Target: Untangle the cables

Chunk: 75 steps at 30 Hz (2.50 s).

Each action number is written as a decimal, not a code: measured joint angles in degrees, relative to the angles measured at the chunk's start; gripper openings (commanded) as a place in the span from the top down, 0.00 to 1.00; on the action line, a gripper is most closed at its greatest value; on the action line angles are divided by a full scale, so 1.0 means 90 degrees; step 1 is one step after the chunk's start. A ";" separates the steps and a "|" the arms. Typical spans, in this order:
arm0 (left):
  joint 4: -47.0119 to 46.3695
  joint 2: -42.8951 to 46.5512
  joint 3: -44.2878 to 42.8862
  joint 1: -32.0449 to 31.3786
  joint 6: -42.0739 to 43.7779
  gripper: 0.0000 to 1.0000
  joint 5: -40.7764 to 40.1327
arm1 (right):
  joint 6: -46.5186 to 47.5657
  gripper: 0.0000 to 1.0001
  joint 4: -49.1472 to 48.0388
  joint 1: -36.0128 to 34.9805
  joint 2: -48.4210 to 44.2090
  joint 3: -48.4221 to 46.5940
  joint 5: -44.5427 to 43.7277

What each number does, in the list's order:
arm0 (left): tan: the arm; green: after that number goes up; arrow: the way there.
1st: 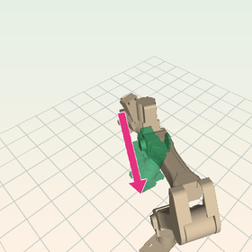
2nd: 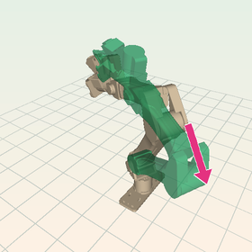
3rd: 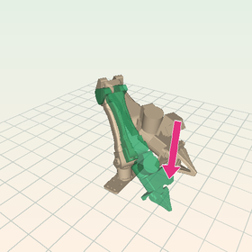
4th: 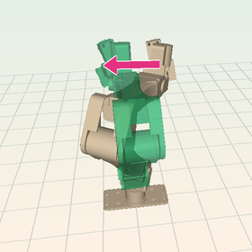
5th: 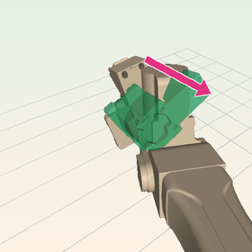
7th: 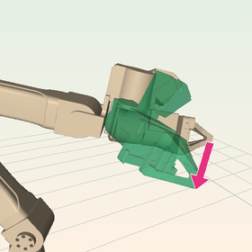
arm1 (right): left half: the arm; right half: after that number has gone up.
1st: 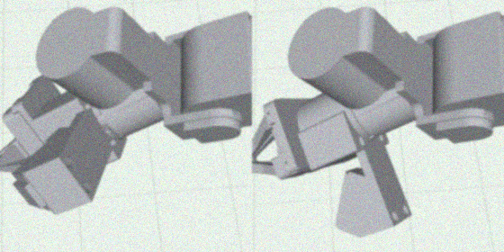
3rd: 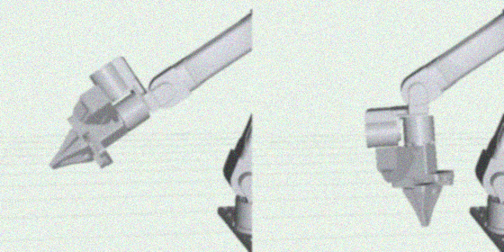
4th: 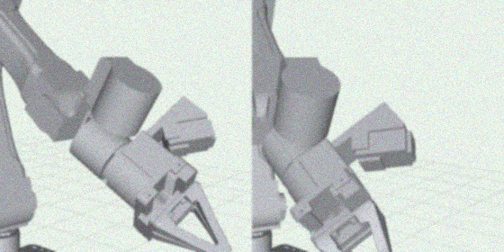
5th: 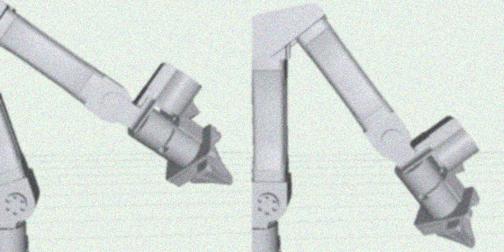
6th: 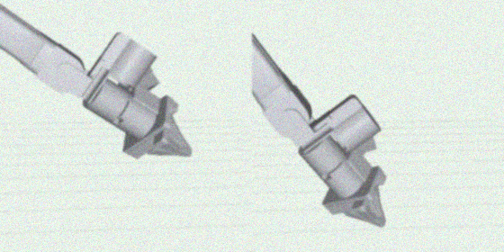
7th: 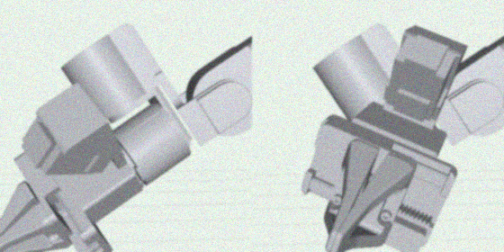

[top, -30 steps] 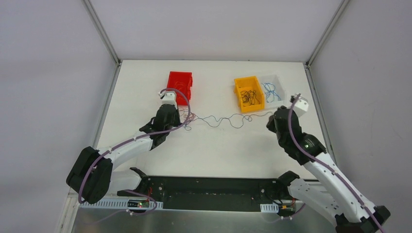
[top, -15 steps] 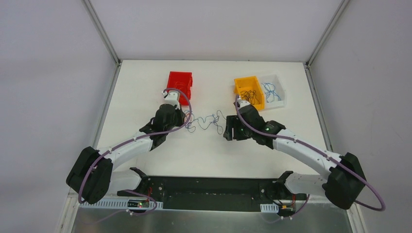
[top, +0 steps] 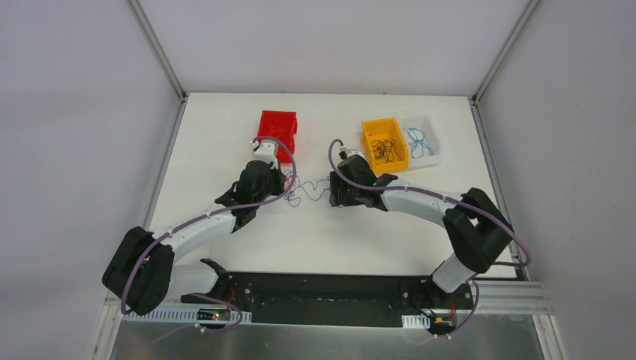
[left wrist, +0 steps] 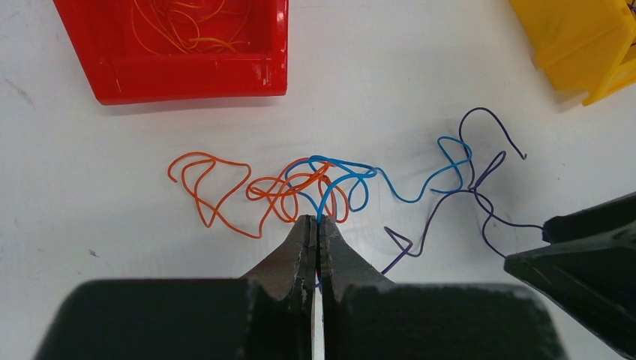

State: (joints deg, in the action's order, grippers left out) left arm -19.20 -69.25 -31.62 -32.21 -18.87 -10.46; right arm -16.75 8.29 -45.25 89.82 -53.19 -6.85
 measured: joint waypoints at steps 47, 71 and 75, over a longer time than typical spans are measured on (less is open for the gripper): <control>0.0345 0.0653 0.0335 0.0000 -0.0270 1.00 -0.1739 | -0.0792 1.00 0.1552 0.3308 -0.3932 0.1231 0.2089; 0.0260 0.0653 0.0335 0.0000 -0.0170 1.00 -0.1389 | -0.0658 0.97 0.1955 0.2807 -0.2907 0.0350 0.2511; 0.0260 0.0653 0.0335 0.0000 -0.0168 1.00 -0.1387 | -0.0544 0.97 0.2062 0.2562 -0.2657 0.0279 0.2370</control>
State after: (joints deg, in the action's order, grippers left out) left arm -16.86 -63.37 -28.60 -32.21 -20.38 -22.94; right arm -21.65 26.85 -22.20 65.91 -50.68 14.48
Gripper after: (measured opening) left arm 0.010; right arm 0.030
